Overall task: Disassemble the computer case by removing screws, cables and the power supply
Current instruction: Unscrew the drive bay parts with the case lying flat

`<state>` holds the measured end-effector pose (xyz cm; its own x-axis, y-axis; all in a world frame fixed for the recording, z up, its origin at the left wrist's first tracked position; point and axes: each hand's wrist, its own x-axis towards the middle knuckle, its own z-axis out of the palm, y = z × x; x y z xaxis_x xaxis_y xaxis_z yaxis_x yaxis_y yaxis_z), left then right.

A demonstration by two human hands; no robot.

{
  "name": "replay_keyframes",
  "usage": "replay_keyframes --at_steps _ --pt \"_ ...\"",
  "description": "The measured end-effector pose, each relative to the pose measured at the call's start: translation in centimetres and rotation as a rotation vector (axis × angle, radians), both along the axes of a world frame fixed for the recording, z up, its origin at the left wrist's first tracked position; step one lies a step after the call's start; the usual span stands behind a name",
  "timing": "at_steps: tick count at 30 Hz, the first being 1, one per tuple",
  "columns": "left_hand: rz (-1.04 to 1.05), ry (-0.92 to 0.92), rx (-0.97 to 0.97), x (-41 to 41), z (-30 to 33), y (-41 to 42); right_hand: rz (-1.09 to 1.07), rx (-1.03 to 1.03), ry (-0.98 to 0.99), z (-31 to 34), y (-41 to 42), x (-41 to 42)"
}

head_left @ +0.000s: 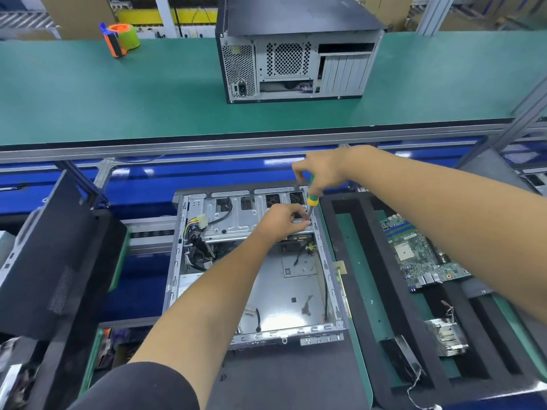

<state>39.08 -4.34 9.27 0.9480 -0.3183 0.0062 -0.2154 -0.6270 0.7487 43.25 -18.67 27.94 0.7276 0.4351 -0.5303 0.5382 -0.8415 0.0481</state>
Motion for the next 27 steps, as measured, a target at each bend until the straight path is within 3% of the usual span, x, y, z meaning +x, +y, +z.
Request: replay_keyframes --at_steps 3,5,10,14,16,20,22,25,27 --pt "-0.001 0.013 0.000 -0.1 0.1 0.0 0.151 -0.220 -0.260 -0.2 -0.2 -0.2" --pt "0.006 0.017 0.004 -0.1 0.1 0.0 0.252 -0.194 -0.349 -0.6 -0.4 -0.3" --pt "0.005 0.022 0.008 -0.2 0.3 0.0 0.132 0.017 -0.091 -0.6 -0.6 -0.2" --pt "0.008 0.036 0.004 -0.2 0.3 -0.1 0.107 -0.148 -0.215 -0.5 -0.5 0.0" --pt "0.010 0.039 0.004 -0.2 0.3 -0.1 0.107 -0.053 -0.209 -0.9 -0.7 0.1" --pt "0.001 0.029 0.007 -0.3 0.4 -0.2 -0.015 0.194 0.019 -1.0 -1.3 0.1" --pt "0.008 0.030 0.006 -0.2 0.3 0.0 -0.030 0.135 0.012 -0.8 -1.3 -0.1" --pt "0.000 0.039 0.027 -0.1 0.3 -0.2 0.113 -0.165 -0.215 -0.4 -1.3 -0.2" --pt "0.002 0.046 0.036 -0.1 0.4 -0.2 0.161 -0.110 -0.236 -0.6 -1.2 -0.1"
